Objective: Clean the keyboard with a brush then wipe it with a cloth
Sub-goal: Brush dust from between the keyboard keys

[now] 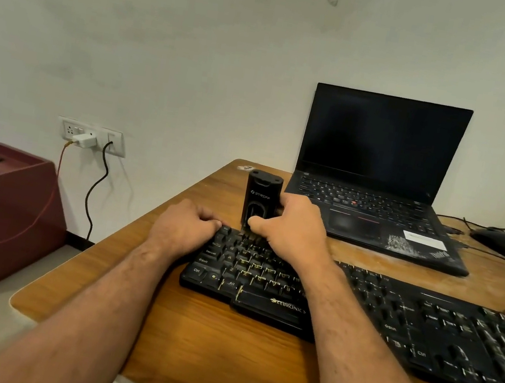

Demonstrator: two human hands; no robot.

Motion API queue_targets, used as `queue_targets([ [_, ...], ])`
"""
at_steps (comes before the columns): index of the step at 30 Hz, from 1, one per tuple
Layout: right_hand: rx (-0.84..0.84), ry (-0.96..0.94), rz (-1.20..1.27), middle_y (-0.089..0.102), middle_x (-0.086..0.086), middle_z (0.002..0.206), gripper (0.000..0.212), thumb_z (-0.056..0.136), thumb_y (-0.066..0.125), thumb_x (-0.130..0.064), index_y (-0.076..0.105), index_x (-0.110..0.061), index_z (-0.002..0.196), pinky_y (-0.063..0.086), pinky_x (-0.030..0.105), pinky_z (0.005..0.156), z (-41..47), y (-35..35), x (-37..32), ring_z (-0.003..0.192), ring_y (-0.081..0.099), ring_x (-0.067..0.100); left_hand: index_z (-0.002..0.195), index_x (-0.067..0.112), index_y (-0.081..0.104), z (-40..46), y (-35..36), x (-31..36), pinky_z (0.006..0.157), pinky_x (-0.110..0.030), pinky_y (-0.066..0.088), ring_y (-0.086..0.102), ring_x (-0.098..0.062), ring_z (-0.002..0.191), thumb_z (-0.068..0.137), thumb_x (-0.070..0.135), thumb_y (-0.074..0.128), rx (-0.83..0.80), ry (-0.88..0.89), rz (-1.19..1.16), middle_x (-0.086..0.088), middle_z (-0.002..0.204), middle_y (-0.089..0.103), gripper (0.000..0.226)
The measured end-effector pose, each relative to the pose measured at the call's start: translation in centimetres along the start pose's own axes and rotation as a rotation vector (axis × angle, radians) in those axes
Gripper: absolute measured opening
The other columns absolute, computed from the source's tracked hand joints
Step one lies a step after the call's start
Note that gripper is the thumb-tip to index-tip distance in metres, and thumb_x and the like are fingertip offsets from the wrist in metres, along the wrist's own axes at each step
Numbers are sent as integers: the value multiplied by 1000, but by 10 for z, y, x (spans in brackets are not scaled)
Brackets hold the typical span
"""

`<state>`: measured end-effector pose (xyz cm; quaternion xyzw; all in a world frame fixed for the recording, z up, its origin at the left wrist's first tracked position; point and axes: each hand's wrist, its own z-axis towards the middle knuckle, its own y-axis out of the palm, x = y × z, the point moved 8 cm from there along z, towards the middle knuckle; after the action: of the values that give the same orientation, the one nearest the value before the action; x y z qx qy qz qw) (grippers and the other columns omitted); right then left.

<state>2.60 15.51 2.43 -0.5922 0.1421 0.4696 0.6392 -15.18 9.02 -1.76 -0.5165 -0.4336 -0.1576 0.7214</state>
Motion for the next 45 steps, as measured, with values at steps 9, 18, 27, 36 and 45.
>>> queue_targets([
  [9, -11, -45, 5, 72, -9, 89, 30, 77, 81, -32, 71, -27, 104, 60, 35, 73, -6, -3, -5, 81, 69, 9, 85, 30, 76, 1, 0, 4, 90, -34, 54, 67, -8, 83, 93, 28, 60, 15, 25, 85, 11, 83, 74, 17],
  [18, 3, 11, 45, 73, -7, 93, 32, 77, 82, -29, 70, -24, 107, 59, 34, 75, 2, -12, 10, 85, 69, 11, 85, 30, 74, 3, 2, 6, 88, -33, 54, 64, -7, 81, 94, 27, 60, 18, 30, 121, 11, 80, 70, 17],
  [27, -58, 28, 111, 75, -8, 94, 33, 78, 83, -25, 71, -23, 109, 57, 29, 75, 4, -13, 16, 85, 71, 8, 83, 32, 74, 3, 1, 7, 87, -32, 54, 65, -7, 81, 93, 26, 60, 33, 46, 138, 12, 79, 71, 18],
  [36, -89, 49, 115, 75, -9, 90, 23, 79, 83, -23, 71, -26, 100, 52, 25, 68, -1, -23, 20, 82, 71, 6, 83, 31, 76, 2, 1, 10, 85, -29, 53, 65, -6, 81, 93, 23, 59, 27, 55, 143, 15, 79, 70, 21],
  [45, -28, 56, 137, 76, -9, 90, 26, 79, 83, -23, 73, -24, 102, 49, 19, 64, -5, -36, 28, 82, 71, 5, 83, 31, 76, 1, -1, 10, 84, -27, 51, 62, -3, 80, 93, 22, 59, 41, 62, 143, 17, 78, 69, 21],
])
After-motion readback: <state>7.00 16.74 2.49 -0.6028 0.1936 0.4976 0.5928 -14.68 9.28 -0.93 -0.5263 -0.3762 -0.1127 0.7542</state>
